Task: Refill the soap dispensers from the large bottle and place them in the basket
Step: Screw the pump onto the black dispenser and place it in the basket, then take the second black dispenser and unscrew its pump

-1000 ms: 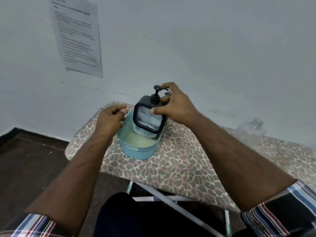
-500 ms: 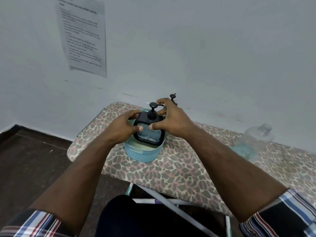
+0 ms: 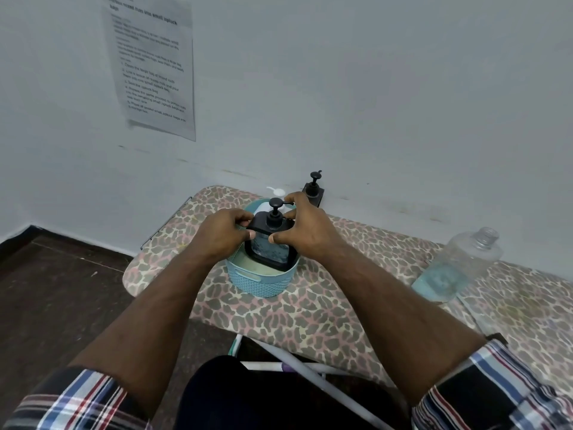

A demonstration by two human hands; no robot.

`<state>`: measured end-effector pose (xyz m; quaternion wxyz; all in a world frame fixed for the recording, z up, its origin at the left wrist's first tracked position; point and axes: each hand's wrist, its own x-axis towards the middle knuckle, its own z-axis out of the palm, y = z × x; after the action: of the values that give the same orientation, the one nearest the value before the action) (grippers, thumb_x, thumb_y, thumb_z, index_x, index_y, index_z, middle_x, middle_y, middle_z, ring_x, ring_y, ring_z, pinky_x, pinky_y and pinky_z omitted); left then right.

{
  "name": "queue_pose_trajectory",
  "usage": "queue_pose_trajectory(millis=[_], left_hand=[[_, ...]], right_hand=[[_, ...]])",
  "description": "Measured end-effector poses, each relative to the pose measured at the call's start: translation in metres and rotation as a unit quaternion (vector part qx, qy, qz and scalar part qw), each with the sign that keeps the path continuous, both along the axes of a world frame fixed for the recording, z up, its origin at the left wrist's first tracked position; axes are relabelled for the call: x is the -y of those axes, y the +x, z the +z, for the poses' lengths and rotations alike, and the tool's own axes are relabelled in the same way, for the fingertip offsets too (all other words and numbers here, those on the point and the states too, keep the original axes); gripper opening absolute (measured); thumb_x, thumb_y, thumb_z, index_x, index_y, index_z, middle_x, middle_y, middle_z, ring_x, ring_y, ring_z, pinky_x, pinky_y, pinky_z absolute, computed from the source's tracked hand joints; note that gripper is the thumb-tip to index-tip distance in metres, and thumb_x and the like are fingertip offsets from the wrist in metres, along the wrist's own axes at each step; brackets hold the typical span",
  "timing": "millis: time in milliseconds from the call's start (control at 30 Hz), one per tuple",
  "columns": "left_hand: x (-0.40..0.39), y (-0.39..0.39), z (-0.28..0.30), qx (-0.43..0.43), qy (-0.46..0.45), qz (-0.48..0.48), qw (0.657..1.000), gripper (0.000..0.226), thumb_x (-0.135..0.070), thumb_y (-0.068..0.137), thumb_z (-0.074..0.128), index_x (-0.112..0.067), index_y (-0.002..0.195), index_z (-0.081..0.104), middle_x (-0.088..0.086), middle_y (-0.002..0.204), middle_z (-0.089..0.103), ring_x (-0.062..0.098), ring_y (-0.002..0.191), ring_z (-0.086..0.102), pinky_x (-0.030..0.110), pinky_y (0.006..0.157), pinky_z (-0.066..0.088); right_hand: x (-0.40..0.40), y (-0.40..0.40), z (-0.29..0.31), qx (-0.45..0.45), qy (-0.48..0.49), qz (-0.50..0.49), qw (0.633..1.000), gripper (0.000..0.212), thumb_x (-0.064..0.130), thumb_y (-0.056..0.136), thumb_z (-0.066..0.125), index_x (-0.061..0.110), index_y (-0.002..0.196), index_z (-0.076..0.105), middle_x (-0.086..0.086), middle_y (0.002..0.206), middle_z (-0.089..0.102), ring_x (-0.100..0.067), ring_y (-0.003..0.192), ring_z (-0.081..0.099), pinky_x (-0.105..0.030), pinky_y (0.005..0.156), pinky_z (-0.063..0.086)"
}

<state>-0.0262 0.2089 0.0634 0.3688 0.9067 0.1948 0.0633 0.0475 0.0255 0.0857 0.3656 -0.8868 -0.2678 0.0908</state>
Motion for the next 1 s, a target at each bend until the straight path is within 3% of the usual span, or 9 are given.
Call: queue_pose_trajectory(millis=[233, 400, 533, 767, 867, 933, 1000], left_hand=[[0.001, -0.004, -0.003, 0.024, -0.001, 0.024, 0.999, 0.032, -0.012, 0.090, 0.076, -0.020, 0.121, 0.075, -0.005, 0.105, 0.072, 0.015, 0.101, 0.065, 0.025, 0.085, 0.041], [0.003, -0.005, -0.002, 0.019, 0.027, 0.014, 0.999, 0.034, -0.013, 0.091, 0.076, -0.017, 0.125, 0.074, 0.003, 0.117, 0.075, 0.015, 0.101, 0.064, 0.024, 0.087, 0.041], [0.006, -0.007, -0.001, 0.009, 0.044, 0.019, 0.999, 0.038, -0.013, 0.092, 0.075, -0.014, 0.129, 0.072, 0.006, 0.126, 0.073, 0.022, 0.115, 0.066, 0.023, 0.092, 0.041], [0.013, -0.010, 0.003, -0.008, 0.052, 0.032, 0.998, 0.038, -0.007, 0.093, 0.068, -0.016, 0.129, 0.072, 0.006, 0.128, 0.073, 0.024, 0.117, 0.065, 0.029, 0.095, 0.046], [0.029, -0.017, 0.013, 0.085, -0.009, 0.115, 0.990, 0.026, -0.011, 0.095, 0.057, -0.017, 0.115, 0.072, -0.001, 0.107, 0.073, 0.019, 0.095, 0.065, 0.026, 0.075, 0.045], [0.054, -0.025, 0.020, 0.169, -0.072, 0.162, 0.970, 0.014, -0.013, 0.095, 0.057, -0.018, 0.099, 0.069, -0.005, 0.089, 0.068, 0.015, 0.081, 0.061, 0.025, 0.065, 0.042], [0.085, -0.033, 0.021, 0.209, -0.093, 0.146, 0.962, 0.014, -0.015, 0.095, 0.058, -0.021, 0.085, 0.065, -0.003, 0.081, 0.067, 0.016, 0.076, 0.062, 0.028, 0.065, 0.046]], right_hand=[[-0.005, 0.000, -0.003, 0.016, -0.031, 0.006, 0.999, 0.080, 0.021, 0.074, 0.089, 0.020, 0.139, 0.043, -0.005, 0.124, 0.061, -0.021, 0.109, 0.059, -0.028, 0.077, 0.041], [0.001, -0.001, -0.006, 0.004, -0.036, 0.000, 0.999, 0.083, 0.018, 0.071, 0.091, 0.021, 0.139, 0.044, -0.002, 0.112, 0.059, -0.019, 0.096, 0.060, -0.025, 0.063, 0.042], [0.004, -0.004, -0.008, 0.003, -0.030, -0.015, 0.999, 0.084, 0.021, 0.071, 0.092, 0.020, 0.139, 0.044, -0.002, 0.111, 0.060, -0.021, 0.099, 0.060, -0.031, 0.075, 0.046], [0.010, -0.011, -0.008, -0.015, -0.021, -0.019, 0.999, 0.078, 0.010, 0.078, 0.084, 0.019, 0.144, 0.043, -0.002, 0.117, 0.063, -0.019, 0.104, 0.061, -0.033, 0.085, 0.053], [0.022, -0.004, -0.002, -0.025, 0.009, -0.054, 0.998, 0.058, 0.004, 0.084, 0.065, 0.018, 0.139, 0.051, -0.002, 0.116, 0.068, -0.019, 0.105, 0.064, -0.032, 0.087, 0.053], [0.033, 0.000, -0.001, -0.033, 0.024, -0.078, 0.996, 0.045, 0.005, 0.087, 0.058, 0.017, 0.130, 0.057, 0.000, 0.108, 0.069, -0.015, 0.098, 0.064, -0.022, 0.075, 0.049], [0.045, 0.003, -0.002, -0.031, 0.017, -0.092, 0.995, 0.035, 0.005, 0.088, 0.056, 0.014, 0.122, 0.060, 0.004, 0.098, 0.067, -0.014, 0.091, 0.063, -0.017, 0.066, 0.044]])
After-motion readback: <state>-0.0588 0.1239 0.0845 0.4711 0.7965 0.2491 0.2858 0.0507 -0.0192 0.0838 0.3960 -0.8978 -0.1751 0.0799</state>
